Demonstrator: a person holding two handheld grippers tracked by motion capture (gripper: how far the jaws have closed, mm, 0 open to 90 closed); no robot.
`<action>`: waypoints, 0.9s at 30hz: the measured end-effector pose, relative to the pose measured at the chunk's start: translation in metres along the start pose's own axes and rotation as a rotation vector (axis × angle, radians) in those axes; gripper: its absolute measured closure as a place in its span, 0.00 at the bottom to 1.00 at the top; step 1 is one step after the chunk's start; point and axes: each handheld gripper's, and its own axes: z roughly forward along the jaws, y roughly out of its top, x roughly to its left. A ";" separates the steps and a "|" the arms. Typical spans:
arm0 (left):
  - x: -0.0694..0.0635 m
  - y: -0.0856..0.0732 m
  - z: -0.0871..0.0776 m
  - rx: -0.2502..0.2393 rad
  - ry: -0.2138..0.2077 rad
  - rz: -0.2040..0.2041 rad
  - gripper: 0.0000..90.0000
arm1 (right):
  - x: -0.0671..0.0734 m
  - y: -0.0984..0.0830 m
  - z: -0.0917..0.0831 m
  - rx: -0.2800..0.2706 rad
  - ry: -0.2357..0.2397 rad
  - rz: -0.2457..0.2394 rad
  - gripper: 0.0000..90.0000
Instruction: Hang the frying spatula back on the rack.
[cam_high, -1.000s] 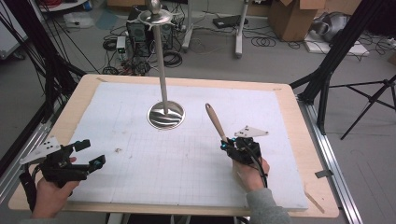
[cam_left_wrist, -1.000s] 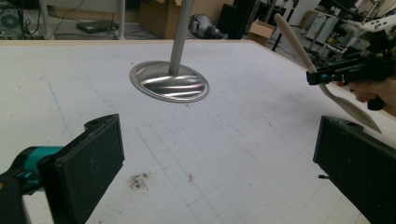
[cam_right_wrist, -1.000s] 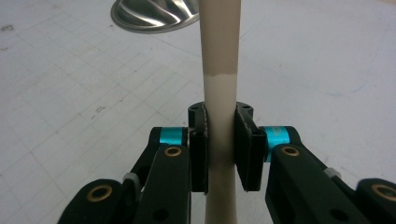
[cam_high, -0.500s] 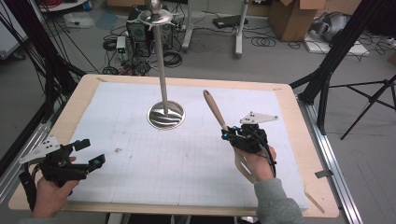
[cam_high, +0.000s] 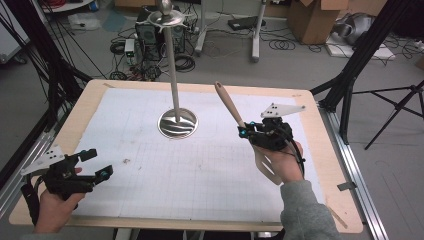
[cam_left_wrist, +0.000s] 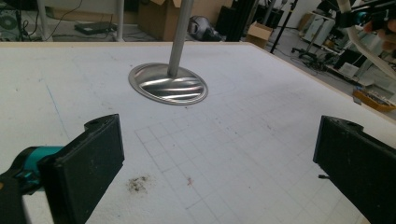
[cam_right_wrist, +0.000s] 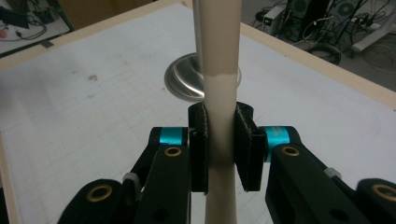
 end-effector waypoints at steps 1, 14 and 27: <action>0.000 0.000 0.000 0.001 -0.002 -0.001 0.02 | -0.001 0.003 -0.001 -0.007 0.006 -0.004 0.87; 0.002 -0.001 0.001 -0.001 -0.007 -0.007 0.02 | -0.003 0.035 -0.010 -0.069 0.034 -0.023 0.87; 0.001 -0.001 0.001 -0.003 -0.012 -0.006 0.02 | -0.004 0.067 -0.008 -0.101 0.059 -0.043 0.87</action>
